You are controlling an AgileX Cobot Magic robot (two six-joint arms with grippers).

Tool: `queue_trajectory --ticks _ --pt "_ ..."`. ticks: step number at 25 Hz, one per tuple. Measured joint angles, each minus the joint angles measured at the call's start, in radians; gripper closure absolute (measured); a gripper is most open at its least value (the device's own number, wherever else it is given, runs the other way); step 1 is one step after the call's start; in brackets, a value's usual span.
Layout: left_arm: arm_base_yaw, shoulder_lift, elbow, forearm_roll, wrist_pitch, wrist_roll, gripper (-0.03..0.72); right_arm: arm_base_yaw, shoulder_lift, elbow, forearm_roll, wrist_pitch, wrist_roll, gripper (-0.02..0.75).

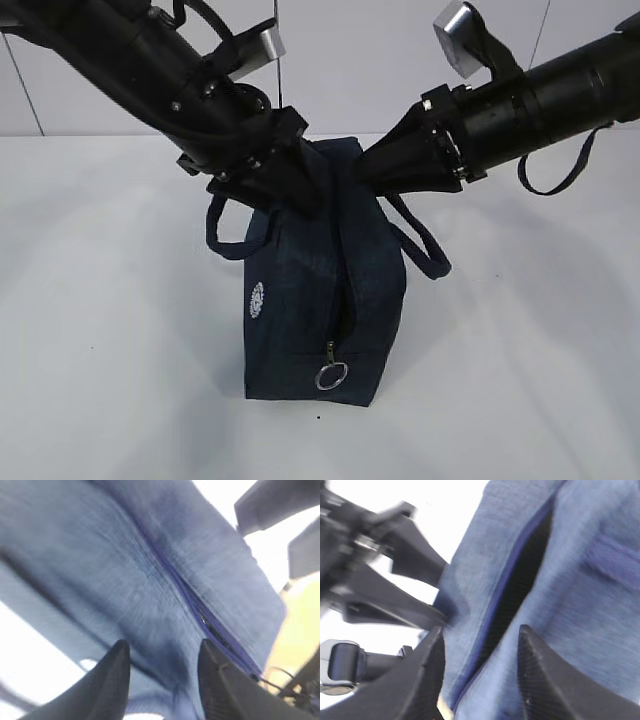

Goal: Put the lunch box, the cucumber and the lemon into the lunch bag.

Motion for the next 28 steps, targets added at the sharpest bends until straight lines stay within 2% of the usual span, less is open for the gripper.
queue_trajectory --ticks 6,12,16,23,28 --pt "0.000 -0.038 0.000 0.133 -0.002 -0.039 0.383 0.000 -0.005 0.000 0.051 0.000 0.000 0.382" --pt "0.027 -0.119 0.000 0.166 -0.010 -0.047 0.382 0.000 -0.071 0.000 0.056 -0.038 0.000 0.382" --pt "0.038 -0.161 0.000 0.188 -0.028 -0.047 0.384 0.000 -0.163 0.000 0.042 -0.142 0.000 0.382" --pt "0.038 -0.238 0.000 0.218 -0.124 -0.047 0.390 0.000 -0.368 0.000 -0.050 -0.363 -0.004 0.412" --pt "0.034 -0.308 0.000 0.257 -0.198 -0.047 0.405 0.000 -0.521 0.000 -0.093 -0.445 -0.031 0.421"
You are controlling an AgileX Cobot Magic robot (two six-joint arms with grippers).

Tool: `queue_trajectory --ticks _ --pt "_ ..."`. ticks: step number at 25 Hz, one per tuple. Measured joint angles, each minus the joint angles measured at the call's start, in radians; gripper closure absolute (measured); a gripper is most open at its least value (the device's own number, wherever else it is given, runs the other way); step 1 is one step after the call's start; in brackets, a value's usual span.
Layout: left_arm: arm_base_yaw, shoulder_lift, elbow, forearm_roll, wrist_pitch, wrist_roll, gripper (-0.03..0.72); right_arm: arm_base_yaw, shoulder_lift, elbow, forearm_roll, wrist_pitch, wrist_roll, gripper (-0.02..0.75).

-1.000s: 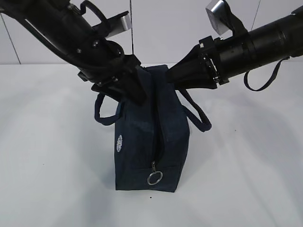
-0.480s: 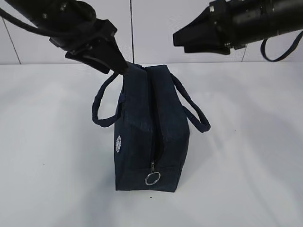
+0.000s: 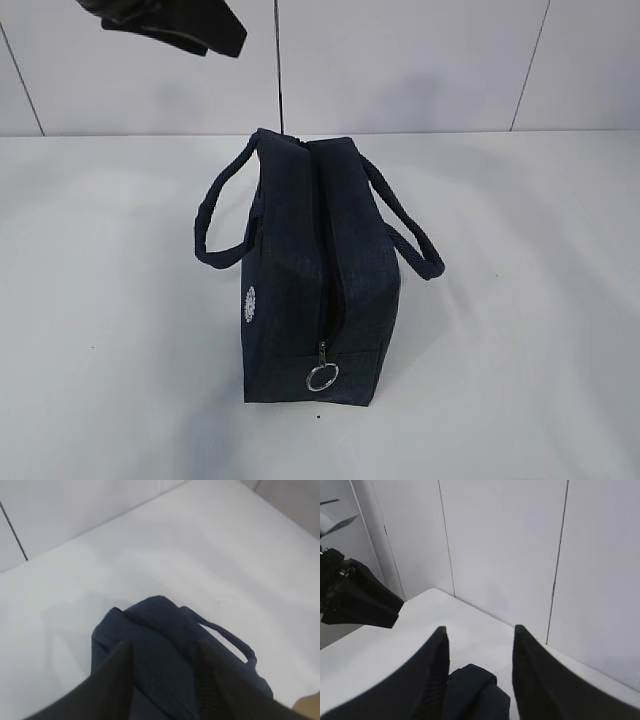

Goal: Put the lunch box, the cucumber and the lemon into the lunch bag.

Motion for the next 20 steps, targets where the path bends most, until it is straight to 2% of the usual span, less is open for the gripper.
queue_trajectory --ticks 5,8,13,20 --pt "-0.013 -0.079 0.004 0.037 -0.051 0.000 0.414 0.000 -0.127 0.000 -0.038 -0.007 -0.029 0.421" --pt "-0.025 -0.153 0.052 0.037 -0.125 0.000 0.425 0.000 -0.193 0.000 -0.081 -0.007 -0.032 0.421" --pt "-0.042 -0.308 0.214 0.039 -0.245 0.006 0.429 0.000 -0.309 0.046 -0.115 -0.007 -0.032 0.421" --pt "-0.042 -0.507 0.461 0.049 -0.322 0.008 0.430 0.000 -0.451 0.240 -0.146 -0.013 -0.038 0.421"
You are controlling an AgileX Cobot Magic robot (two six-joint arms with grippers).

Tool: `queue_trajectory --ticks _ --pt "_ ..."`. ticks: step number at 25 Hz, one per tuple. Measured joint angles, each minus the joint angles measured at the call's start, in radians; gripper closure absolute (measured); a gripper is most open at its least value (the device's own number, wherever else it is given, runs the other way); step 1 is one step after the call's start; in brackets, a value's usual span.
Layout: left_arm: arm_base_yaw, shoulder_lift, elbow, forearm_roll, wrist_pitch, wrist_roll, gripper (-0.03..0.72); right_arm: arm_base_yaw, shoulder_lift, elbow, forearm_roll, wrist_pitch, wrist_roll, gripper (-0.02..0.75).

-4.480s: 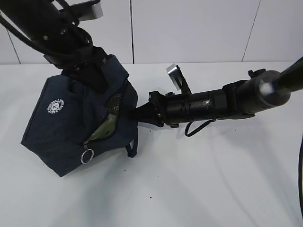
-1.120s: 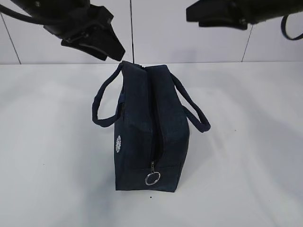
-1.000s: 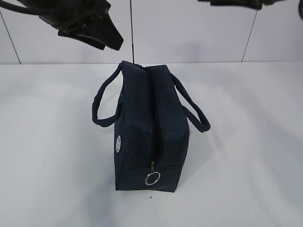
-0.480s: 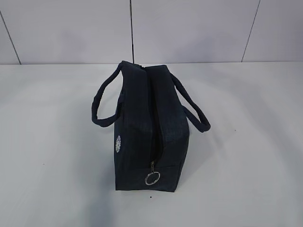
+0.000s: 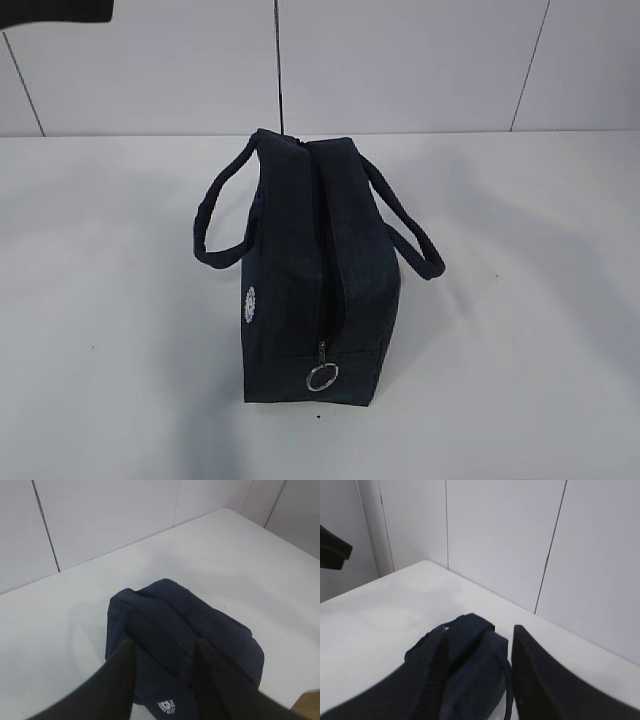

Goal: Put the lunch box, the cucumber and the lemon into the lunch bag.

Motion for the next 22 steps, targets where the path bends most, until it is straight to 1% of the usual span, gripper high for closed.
queue_trajectory --ticks 7,12,16,22 --pt "0.000 -0.105 0.152 0.013 -0.026 0.002 0.430 0.000 -0.096 0.224 -0.022 -0.001 -0.006 0.421" --pt "-0.004 -0.160 0.254 0.015 -0.063 0.004 0.445 0.000 -0.110 0.376 -0.005 0.019 -0.011 0.421" --pt "-0.004 -0.183 0.298 0.015 -0.081 0.012 0.450 0.000 -0.110 0.474 0.063 0.039 -0.050 0.422" --pt "-0.004 -0.184 0.303 0.015 -0.115 0.027 0.450 0.000 -0.104 0.586 0.234 0.077 -0.161 0.422"
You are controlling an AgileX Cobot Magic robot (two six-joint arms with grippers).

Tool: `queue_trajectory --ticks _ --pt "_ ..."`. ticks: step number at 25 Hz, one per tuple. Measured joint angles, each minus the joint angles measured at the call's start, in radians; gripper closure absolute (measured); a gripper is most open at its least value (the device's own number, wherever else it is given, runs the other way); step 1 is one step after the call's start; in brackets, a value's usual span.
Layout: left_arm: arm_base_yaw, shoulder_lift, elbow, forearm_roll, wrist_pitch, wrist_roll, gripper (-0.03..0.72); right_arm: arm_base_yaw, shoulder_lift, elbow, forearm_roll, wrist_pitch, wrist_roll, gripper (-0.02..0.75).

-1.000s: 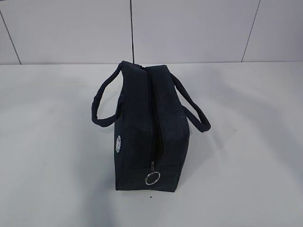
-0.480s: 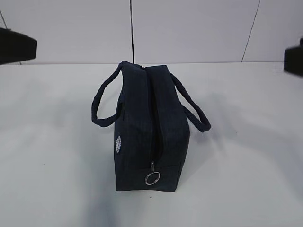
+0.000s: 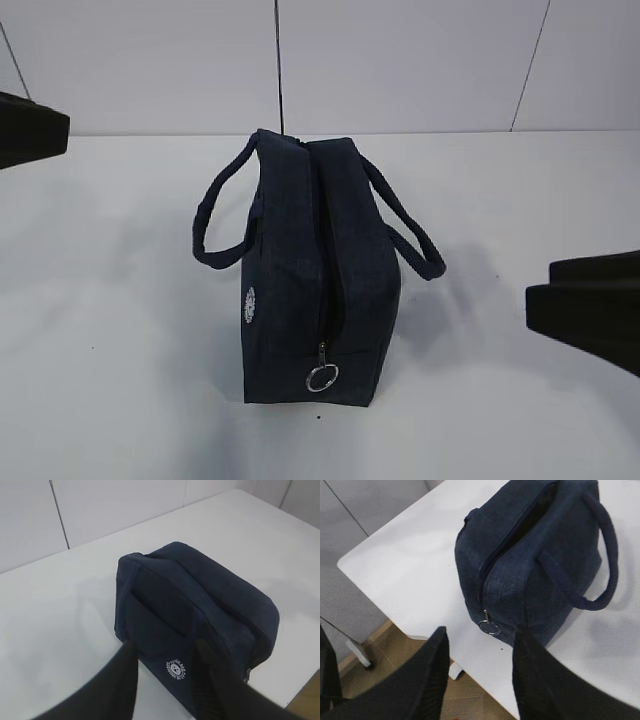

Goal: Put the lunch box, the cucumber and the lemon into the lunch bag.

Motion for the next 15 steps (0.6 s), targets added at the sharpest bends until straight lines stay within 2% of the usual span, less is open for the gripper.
queue_trajectory --ticks 9,15 --pt "0.000 0.000 0.000 0.000 -0.007 0.002 0.450 0.000 0.109 0.018 0.146 0.037 -0.042 0.422" --pt "0.000 0.000 0.000 0.000 -0.007 0.002 0.450 0.000 0.219 0.018 0.159 0.044 -0.195 0.422"
